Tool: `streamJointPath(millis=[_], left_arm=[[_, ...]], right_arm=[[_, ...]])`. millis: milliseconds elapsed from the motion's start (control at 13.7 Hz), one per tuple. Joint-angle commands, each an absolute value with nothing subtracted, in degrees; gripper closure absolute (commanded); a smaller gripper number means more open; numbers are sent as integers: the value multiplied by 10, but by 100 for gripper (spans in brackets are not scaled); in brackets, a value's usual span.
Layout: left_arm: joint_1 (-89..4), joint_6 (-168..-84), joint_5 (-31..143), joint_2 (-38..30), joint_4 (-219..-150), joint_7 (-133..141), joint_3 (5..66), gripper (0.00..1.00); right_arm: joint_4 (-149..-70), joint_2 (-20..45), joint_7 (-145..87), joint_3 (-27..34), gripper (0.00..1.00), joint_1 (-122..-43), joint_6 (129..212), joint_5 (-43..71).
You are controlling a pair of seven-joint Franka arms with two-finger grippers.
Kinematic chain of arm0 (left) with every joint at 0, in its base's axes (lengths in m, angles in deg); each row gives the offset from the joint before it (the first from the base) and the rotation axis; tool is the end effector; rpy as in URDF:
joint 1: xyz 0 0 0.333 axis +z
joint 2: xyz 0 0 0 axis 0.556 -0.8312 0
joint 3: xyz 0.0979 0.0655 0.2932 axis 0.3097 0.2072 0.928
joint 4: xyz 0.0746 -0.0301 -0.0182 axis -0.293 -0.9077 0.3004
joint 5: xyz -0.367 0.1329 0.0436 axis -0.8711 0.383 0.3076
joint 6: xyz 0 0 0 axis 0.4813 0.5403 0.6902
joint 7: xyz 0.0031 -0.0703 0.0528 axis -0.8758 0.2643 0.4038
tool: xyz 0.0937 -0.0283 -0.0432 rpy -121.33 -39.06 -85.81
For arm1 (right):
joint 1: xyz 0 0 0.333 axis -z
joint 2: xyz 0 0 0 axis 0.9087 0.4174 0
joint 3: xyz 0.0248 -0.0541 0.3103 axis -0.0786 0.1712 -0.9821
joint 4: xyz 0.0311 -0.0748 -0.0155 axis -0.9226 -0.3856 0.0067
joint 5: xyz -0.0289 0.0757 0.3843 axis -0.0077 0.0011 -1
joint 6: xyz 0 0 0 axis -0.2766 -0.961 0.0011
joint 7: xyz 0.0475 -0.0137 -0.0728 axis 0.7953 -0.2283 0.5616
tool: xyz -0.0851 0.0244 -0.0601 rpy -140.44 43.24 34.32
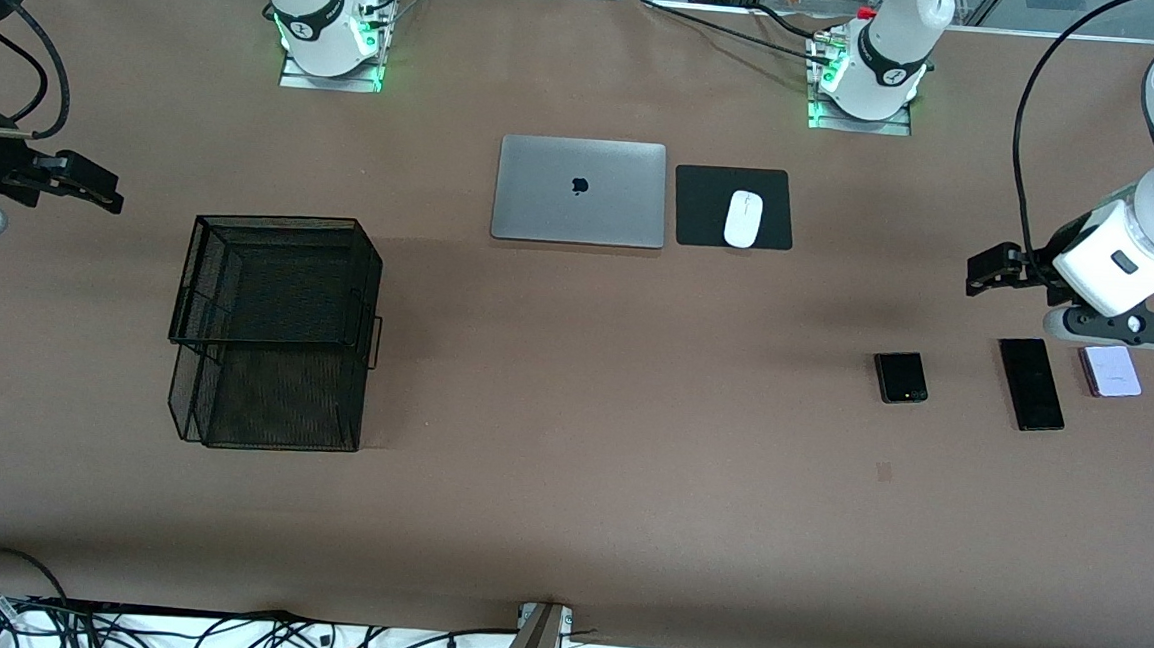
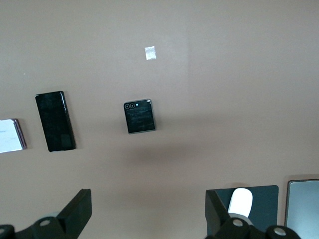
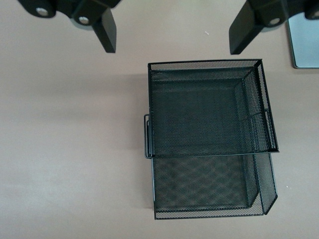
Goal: Place phones with both arms
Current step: 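Reach the left gripper down to the small black flip phone, then close the left gripper on the flip phone and lift it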
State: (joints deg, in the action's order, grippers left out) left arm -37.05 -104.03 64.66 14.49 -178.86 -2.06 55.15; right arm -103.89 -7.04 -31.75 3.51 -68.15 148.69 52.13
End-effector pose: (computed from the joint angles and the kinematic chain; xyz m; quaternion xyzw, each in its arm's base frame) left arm 0.5903 -0.0203 0.5225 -0.9984 0.0119 0.0561 0.0006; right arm 0.5746 -0.0273 0.5650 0.9994 -0.0017 -0.0333 0.0093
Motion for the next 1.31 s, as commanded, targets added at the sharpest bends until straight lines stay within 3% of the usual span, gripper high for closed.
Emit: streamJointPath(millis=[0,655,1238], left_arm=[[-346,-1031,639,106,-1789,-40,553,0],[-340,-1481,644,16,-2015,-30,549,0],[-328,-1530,638,-77,-2017,0,548,0]], right_arm=[[-1044,-82,-311,30,0,-674,1489,520],[-1044,-82,-313,30,0,-674,1489,518],[-1045,-76,-314,30,0,-673,1501,519]])
